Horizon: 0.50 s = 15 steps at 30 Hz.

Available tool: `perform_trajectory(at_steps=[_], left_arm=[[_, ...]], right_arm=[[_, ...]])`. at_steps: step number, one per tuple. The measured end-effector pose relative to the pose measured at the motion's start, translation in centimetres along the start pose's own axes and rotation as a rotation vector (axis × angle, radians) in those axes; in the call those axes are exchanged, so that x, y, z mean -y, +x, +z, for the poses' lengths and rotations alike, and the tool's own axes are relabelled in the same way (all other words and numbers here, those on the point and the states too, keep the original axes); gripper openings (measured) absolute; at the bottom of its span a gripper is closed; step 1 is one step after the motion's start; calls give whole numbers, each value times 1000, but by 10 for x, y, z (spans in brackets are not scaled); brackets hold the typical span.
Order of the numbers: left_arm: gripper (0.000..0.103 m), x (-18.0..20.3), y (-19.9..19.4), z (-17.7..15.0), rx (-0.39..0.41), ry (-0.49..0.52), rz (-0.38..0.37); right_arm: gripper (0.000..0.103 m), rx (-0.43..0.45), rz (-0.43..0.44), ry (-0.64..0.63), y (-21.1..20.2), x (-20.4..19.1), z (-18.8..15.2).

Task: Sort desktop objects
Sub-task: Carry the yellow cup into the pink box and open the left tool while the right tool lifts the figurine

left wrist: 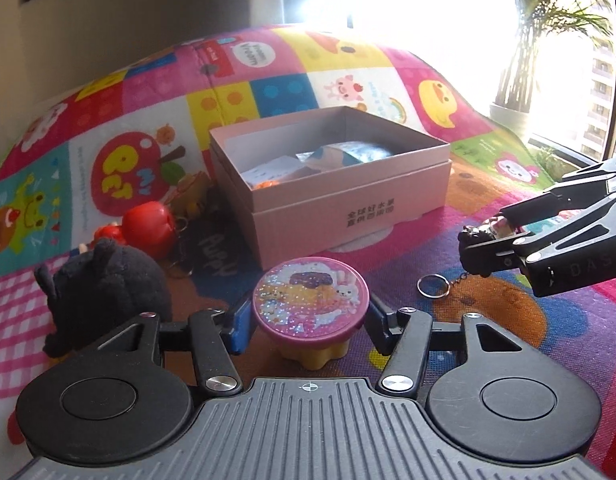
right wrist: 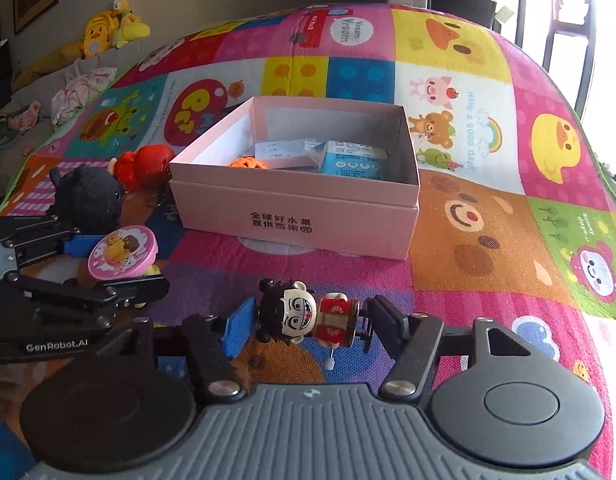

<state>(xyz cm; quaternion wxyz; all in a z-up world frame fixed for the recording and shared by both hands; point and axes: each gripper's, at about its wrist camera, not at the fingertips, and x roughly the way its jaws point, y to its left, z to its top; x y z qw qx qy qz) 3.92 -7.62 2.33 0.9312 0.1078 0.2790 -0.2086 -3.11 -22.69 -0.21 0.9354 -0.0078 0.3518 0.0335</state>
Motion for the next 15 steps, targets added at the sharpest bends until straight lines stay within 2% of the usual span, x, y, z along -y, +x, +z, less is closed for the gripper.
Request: perform_trajectory(at_steps=[2, 4, 6, 10, 13, 15], left_arm=[[60, 2, -14, 11, 37, 21, -9], [60, 3, -33, 30, 106, 47, -15], [61, 6, -51, 52, 195, 81, 2], [61, 10, -71, 95, 352, 128, 46], [61, 8, -63, 124, 396, 93, 53], [61, 4, -48, 140, 397, 51, 10]], right_arm=[[64, 27, -2, -17, -15, 1, 2], [64, 91, -11, -37, -38, 3, 12], [64, 186, -36, -58, -63, 4, 26], [64, 433, -94, -73, -114, 8, 65], [64, 549, -151, -69, -129, 12, 89], [64, 568, -153, -43, -129, 19, 103]])
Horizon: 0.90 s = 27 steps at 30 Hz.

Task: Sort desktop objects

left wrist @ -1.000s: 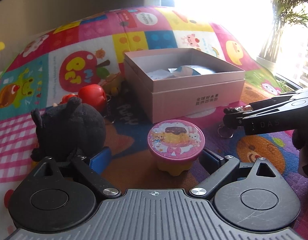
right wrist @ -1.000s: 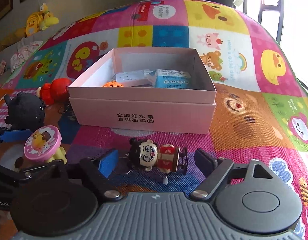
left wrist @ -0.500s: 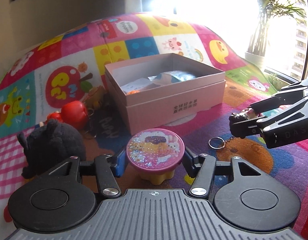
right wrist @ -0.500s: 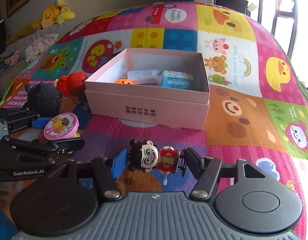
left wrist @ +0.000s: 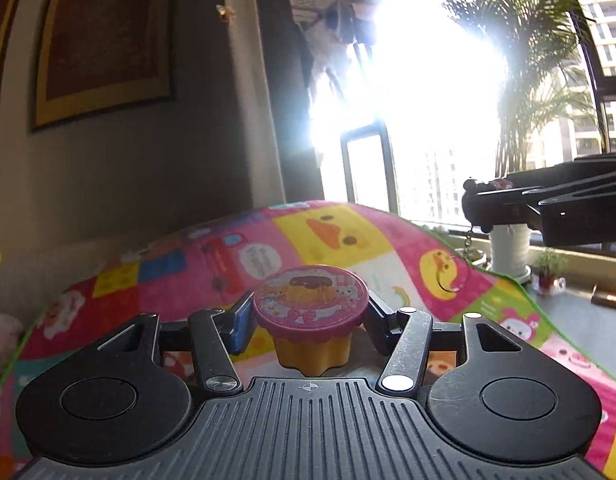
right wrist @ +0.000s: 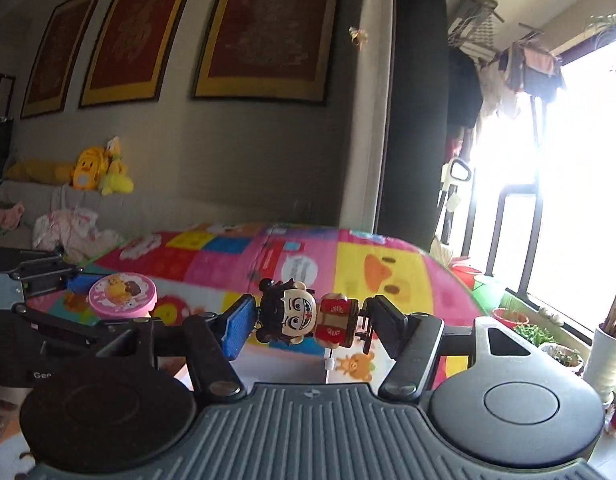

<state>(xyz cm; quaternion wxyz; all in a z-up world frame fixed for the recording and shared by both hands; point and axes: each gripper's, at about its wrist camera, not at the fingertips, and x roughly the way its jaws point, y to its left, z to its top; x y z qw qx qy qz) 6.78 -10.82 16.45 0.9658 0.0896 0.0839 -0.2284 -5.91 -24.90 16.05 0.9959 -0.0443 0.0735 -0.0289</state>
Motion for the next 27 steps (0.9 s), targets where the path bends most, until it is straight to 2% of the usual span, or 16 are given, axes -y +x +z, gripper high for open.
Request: perform_trajectory(at_steps=[1, 2, 4, 8, 14, 19, 22, 25, 27], left_arm=[[65, -3, 11, 0, -2, -19, -34], [80, -6, 20, -2, -4, -39, -52], [92, -14, 32, -13, -41, -87, -21], [93, -30, 31, -47, -143, -150, 29], [96, -25, -6, -91, -186, -107, -1], [97, -38, -23, -108, -219, -127, 68], [98, -57, -32, -112, -216, -165, 122], [100, -73, -40, -117, -219, -183, 160], [100, -78, -40, -123, -233, -174, 186]], right_arm=[[64, -1, -3, 13, 5, 3, 3], [64, -7, -6, 25, 11, 6, 5], [64, -37, -4, 44, 24, 12, 5], [64, -121, 8, 54, 54, 16, -6], [64, -240, 59, 114, 115, 7, -20], [64, -266, 57, 103, 177, -13, -31], [67, -322, 32, 111, 215, -16, -37], [67, -362, 46, 181, 229, -13, -39], [67, -367, 65, 174, 228, -21, -41]])
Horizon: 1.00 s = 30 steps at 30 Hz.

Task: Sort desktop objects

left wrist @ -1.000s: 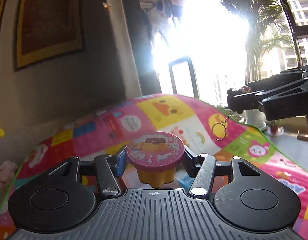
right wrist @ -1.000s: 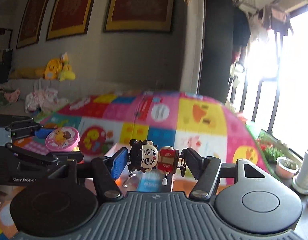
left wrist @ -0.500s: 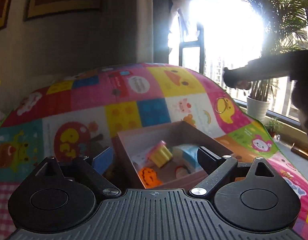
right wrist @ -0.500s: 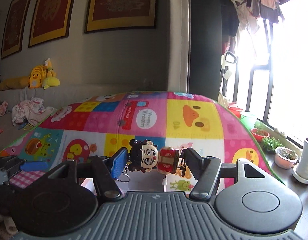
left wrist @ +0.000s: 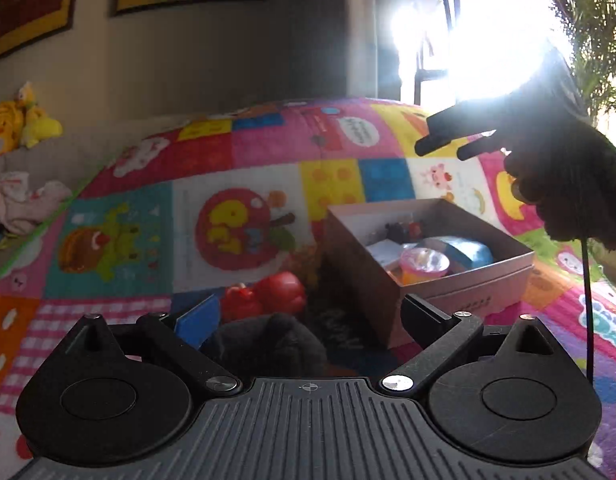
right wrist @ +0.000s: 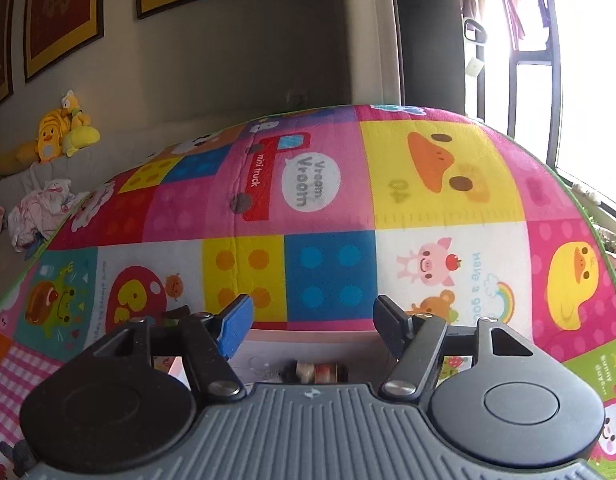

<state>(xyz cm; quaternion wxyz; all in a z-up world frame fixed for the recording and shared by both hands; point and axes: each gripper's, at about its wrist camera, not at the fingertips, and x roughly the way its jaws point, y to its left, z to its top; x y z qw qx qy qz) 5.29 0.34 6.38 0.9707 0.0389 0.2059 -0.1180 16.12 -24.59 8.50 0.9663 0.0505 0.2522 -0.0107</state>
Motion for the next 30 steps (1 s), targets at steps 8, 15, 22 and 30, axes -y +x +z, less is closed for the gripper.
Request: perform_trajectory(at_steps=[8, 15, 22, 30], left_arm=[[100, -14, 17, -15, -74, -21, 30], [100, -23, 19, -24, -85, -69, 3], [100, -35, 16, -31, -109, -113, -29], [101, -27, 6, -34, -114, -71, -55]], right_arm=[[48, -166, 100, -197, 29, -99, -17], [48, -340, 56, -225, 112, -166, -20], [42, -431, -45, -337, 149, -190, -36], [41, -456, 109, -457, 77, -191, -63]])
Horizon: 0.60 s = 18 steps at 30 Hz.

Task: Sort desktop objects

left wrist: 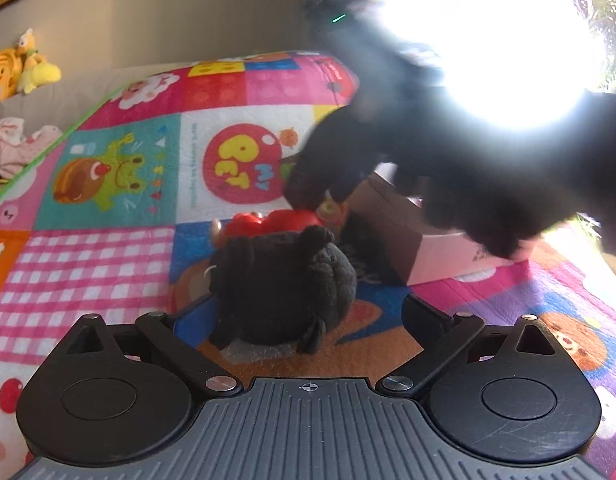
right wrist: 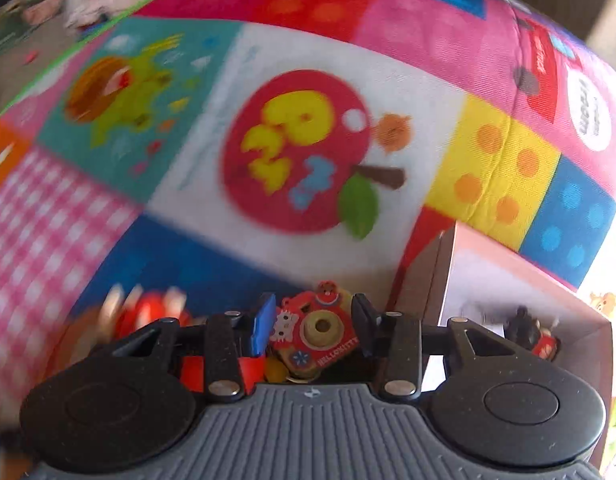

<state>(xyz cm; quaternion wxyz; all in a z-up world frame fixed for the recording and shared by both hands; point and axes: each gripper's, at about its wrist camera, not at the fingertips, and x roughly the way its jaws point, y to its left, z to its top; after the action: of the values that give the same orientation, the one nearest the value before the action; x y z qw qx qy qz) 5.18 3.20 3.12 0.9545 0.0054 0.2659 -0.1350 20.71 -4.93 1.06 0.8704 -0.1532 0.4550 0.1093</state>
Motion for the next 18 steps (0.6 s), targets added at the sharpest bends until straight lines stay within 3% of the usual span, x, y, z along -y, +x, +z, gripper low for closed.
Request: perform_trajectory(at_steps=[4, 5, 7, 11, 14, 16, 18], left_arm=[[101, 2, -3, -4, -26, -1, 10], [101, 3, -5, -5, -30, -1, 10], [101, 3, -8, -7, -35, -1, 11], [101, 6, -13, -5, -14, -7, 22], [101, 11, -16, 1, 20, 8, 31], [101, 19, -14, 2, 24, 54, 66], [101, 24, -9, 2, 11, 88, 93]], right_arm=[[40, -34, 129, -3, -34, 1, -35], [35, -36, 175, 0, -44, 2, -47], [33, -3, 230, -4, -68, 3, -73], [33, 126, 230, 16, -103, 11, -117], [34, 173, 205, 81, -107, 25, -135], [41, 189, 177, 125, -103, 34, -141], [64, 198, 139, 167, -98, 43, -147]])
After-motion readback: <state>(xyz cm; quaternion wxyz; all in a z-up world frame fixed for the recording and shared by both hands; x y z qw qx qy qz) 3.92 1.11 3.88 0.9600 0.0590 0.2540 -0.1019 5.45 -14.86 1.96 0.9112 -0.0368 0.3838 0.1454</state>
